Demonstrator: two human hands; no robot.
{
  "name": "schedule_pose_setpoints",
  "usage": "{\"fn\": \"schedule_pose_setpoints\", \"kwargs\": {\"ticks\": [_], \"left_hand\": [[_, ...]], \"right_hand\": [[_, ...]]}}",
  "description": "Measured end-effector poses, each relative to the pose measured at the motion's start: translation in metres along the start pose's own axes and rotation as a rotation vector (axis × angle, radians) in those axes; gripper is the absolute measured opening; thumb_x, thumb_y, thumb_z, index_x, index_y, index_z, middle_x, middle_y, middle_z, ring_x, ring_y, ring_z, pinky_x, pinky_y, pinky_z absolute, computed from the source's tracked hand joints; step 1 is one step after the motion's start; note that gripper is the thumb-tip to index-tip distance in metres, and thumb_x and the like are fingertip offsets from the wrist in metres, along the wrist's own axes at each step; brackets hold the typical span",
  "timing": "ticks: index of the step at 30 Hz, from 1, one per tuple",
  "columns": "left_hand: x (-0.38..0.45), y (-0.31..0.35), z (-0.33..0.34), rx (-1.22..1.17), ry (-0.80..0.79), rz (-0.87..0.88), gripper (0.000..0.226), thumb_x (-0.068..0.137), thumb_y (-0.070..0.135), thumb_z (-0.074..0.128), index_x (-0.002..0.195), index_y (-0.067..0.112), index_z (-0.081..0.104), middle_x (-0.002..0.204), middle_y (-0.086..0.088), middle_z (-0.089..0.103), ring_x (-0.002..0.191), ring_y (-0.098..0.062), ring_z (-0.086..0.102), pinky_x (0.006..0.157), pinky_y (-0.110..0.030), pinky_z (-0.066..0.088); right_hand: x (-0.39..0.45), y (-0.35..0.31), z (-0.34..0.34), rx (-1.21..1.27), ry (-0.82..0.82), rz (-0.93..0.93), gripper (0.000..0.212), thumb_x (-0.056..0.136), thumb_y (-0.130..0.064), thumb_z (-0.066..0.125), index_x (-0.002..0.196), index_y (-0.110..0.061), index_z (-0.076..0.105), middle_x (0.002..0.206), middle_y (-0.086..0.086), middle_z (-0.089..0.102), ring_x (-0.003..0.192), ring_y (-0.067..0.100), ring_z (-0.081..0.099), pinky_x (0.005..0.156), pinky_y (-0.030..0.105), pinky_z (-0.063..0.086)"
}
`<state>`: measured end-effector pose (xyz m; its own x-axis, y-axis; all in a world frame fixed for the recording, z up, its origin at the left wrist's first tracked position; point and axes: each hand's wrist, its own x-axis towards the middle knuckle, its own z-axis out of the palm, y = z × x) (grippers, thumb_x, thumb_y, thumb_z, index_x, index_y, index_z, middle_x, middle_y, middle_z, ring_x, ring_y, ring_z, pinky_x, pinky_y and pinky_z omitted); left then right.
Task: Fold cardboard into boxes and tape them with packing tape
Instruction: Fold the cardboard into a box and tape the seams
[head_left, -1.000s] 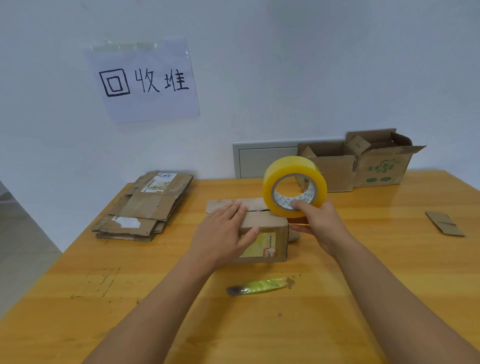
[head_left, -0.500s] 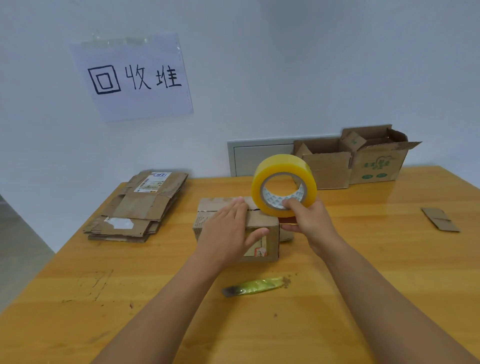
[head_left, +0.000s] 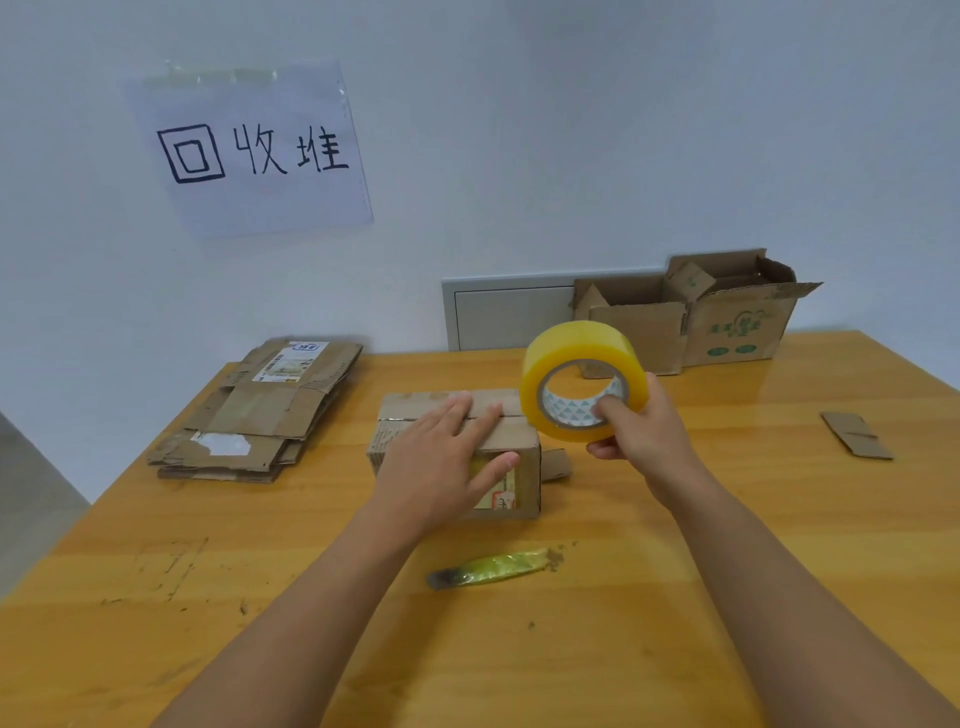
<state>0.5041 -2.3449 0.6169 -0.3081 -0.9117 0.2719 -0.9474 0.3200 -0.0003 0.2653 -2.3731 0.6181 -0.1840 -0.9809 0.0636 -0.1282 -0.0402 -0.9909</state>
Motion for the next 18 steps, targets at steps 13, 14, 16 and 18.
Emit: {"fn": "schedule_pose_setpoints", "kwargs": {"ticks": [13, 14, 16, 18], "left_hand": [[0.013, 0.023, -0.001, 0.051, -0.007, 0.07, 0.076, 0.093, 0.063, 0.026, 0.157, 0.025, 0.013, 0.161, -0.007, 0.028, 0.146, -0.022, 0.028, 0.118, -0.036, 0.023], [0.014, 0.024, 0.0, 0.067, -0.009, 0.072, 0.077, 0.091, 0.067, 0.023, 0.156, 0.026, 0.017, 0.159, -0.007, 0.03, 0.144, -0.023, 0.03, 0.117, -0.036, 0.024], [0.015, 0.023, 0.003, 0.101, -0.021, 0.092, 0.084, 0.091, 0.073, 0.02, 0.157, 0.022, 0.02, 0.163, -0.008, 0.022, 0.15, -0.022, 0.019, 0.121, -0.036, 0.014], [0.016, 0.023, 0.004, 0.125, -0.024, 0.136, 0.085, 0.095, 0.072, 0.019, 0.159, 0.017, 0.011, 0.167, -0.004, 0.008, 0.153, -0.017, 0.003, 0.121, -0.031, -0.003]], "right_hand": [[-0.005, 0.028, 0.013, 0.27, -0.011, 0.162, 0.031, 0.092, -0.008, 0.059, 0.122, -0.011, 0.055, 0.108, 0.019, 0.064, 0.068, 0.032, 0.072, 0.059, 0.033, 0.058], [-0.006, 0.029, 0.014, 0.282, -0.006, 0.164, 0.031, 0.092, -0.008, 0.059, 0.122, -0.011, 0.056, 0.109, 0.02, 0.065, 0.069, 0.032, 0.072, 0.058, 0.033, 0.058], [-0.006, 0.032, 0.015, 0.293, -0.002, 0.17, 0.031, 0.091, -0.008, 0.06, 0.122, -0.011, 0.057, 0.112, 0.021, 0.065, 0.07, 0.034, 0.071, 0.058, 0.032, 0.057], [-0.006, 0.033, 0.015, 0.299, -0.011, 0.176, 0.031, 0.091, -0.008, 0.06, 0.122, -0.01, 0.057, 0.112, 0.022, 0.065, 0.068, 0.034, 0.071, 0.057, 0.032, 0.057]]}}
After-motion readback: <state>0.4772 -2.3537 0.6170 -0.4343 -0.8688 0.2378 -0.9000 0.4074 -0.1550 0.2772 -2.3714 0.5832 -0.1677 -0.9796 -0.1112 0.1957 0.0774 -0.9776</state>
